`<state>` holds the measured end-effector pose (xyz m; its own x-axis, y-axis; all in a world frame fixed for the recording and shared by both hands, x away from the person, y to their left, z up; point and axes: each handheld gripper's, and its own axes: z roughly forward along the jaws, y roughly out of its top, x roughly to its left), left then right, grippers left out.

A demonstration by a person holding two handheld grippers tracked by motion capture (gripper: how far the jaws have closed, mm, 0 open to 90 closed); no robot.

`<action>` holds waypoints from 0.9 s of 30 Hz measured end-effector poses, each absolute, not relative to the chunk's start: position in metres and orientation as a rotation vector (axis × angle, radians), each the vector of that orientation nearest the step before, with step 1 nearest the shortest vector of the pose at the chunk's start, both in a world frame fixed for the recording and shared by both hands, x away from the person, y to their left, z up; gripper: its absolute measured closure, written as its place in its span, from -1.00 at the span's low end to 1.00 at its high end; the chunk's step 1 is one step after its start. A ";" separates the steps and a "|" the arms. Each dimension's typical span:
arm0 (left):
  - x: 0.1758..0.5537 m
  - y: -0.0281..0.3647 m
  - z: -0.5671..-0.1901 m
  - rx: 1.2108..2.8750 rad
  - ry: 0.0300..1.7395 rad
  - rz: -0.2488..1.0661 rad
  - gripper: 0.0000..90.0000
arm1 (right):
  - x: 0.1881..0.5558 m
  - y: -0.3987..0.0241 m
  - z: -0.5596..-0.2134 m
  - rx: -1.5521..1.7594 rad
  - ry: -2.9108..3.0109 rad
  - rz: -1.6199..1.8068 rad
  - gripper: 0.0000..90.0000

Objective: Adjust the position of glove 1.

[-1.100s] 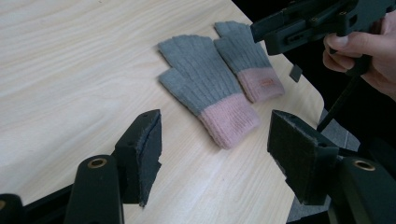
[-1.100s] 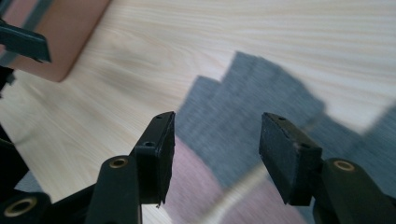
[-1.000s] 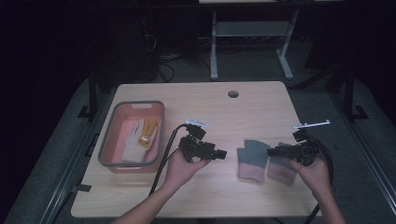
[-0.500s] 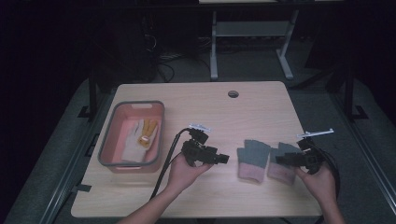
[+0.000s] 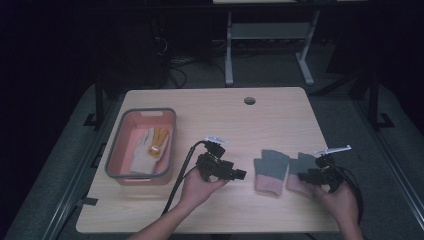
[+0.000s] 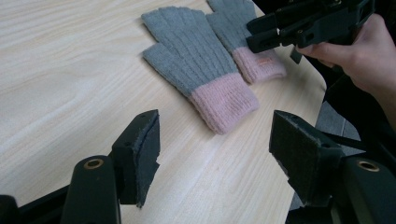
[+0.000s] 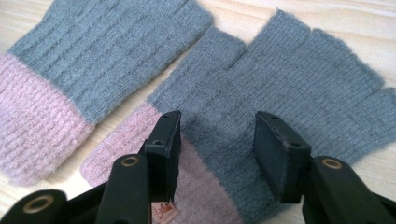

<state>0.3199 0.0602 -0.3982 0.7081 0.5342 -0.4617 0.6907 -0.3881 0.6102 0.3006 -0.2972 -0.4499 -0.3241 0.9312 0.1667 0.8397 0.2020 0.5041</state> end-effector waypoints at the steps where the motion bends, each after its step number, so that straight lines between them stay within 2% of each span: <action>1: 0.320 0.060 -0.398 2.081 0.930 -0.239 -0.25 | 0.299 -0.297 -0.451 1.716 2.280 0.790 0.18; 10: 0.318 0.057 -0.407 2.072 0.922 -0.245 -0.25 | 0.297 -0.298 -0.452 1.742 2.257 0.811 0.37; 23: 0.318 0.056 -0.410 2.044 0.904 -0.258 -0.28 | 0.297 -0.299 -0.452 1.772 2.245 0.829 0.83; 27: 0.318 0.055 -0.411 2.046 0.904 -0.256 -0.29 | 0.297 -0.299 -0.450 1.768 2.247 0.820 0.87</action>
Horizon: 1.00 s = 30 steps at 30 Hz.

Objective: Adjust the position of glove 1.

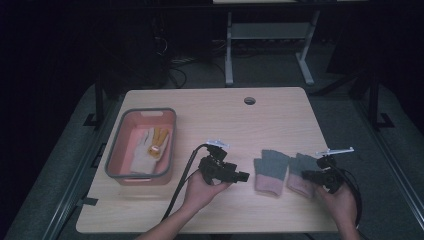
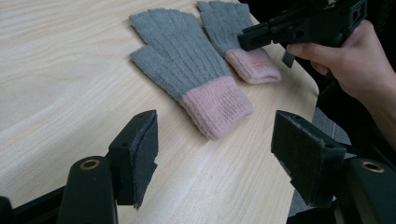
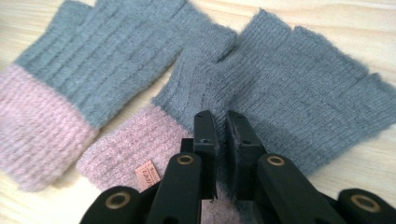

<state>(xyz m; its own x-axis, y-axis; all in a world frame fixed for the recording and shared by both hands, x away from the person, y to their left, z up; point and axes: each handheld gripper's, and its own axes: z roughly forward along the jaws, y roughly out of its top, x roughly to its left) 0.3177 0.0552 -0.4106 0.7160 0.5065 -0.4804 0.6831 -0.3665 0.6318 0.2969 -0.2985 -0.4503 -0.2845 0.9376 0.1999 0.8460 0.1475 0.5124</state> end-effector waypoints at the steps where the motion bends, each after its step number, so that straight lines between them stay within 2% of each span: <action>1: 0.318 0.055 -0.411 2.046 0.908 -0.255 -0.29 | 0.296 -0.299 -0.450 1.770 2.245 0.831 0.87; 20: 0.319 0.057 -0.410 2.032 0.912 -0.252 -0.32 | 0.288 -0.299 -0.434 1.729 2.193 0.908 0.90; 30: 0.319 0.055 -0.411 2.037 0.918 -0.255 -0.32 | 0.285 -0.278 -0.419 1.634 2.240 0.950 0.90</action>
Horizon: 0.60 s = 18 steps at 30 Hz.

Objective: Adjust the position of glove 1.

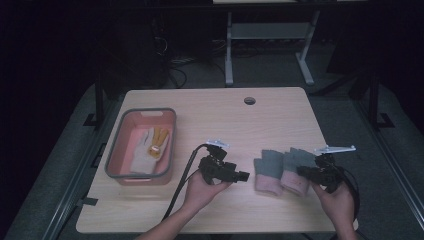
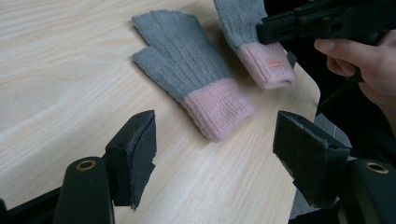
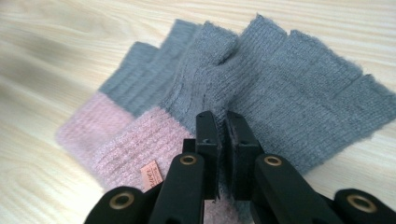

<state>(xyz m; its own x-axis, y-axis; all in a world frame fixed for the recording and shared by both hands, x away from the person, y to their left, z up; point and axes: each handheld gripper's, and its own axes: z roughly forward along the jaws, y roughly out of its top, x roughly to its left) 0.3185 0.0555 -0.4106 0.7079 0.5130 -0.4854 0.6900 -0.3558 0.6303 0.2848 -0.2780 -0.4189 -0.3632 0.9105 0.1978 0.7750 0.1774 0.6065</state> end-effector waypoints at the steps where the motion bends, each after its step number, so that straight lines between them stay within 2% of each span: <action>1: 0.319 0.056 -0.411 2.037 0.918 -0.256 -0.32 | 0.285 -0.276 -0.418 1.614 2.246 0.957 0.90; 18: 0.322 0.054 -0.406 2.028 0.926 -0.226 -0.33 | 0.298 -0.237 -0.405 1.550 2.344 0.932 0.89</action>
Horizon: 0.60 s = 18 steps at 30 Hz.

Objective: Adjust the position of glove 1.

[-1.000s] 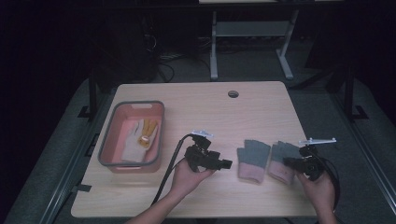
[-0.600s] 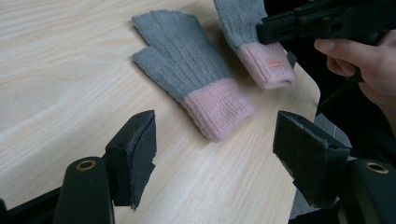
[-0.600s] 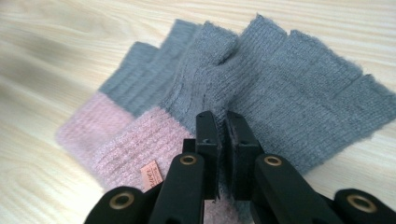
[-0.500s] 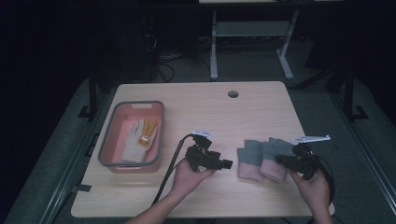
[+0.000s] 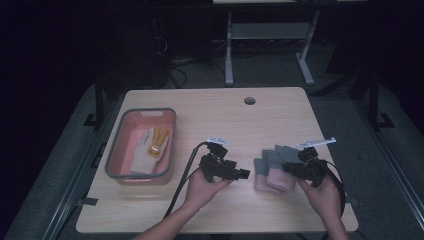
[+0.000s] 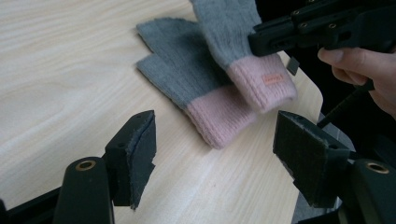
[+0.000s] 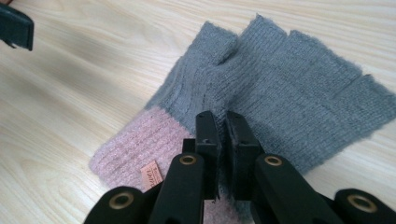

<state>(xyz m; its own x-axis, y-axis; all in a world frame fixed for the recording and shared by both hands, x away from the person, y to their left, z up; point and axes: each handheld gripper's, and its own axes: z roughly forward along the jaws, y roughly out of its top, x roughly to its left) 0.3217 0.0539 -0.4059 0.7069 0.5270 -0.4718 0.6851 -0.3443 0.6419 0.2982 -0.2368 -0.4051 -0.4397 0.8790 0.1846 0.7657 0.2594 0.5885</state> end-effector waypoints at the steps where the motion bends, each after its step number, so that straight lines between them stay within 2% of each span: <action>1: 0.322 0.054 -0.405 2.023 0.928 -0.222 -0.33 | 0.299 -0.234 -0.405 1.549 2.347 0.928 0.89; 18: 0.322 0.057 -0.404 2.018 0.929 -0.216 -0.35 | 0.311 -0.209 -0.417 1.528 2.407 0.876 0.89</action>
<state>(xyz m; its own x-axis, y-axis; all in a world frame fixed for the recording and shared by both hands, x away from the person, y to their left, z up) 0.3216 0.0574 -0.4040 0.7050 0.5311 -0.4700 0.6841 -0.3344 0.6483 0.3113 -0.2087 -0.4167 -0.4657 0.8683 0.1711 0.7750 0.3068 0.5524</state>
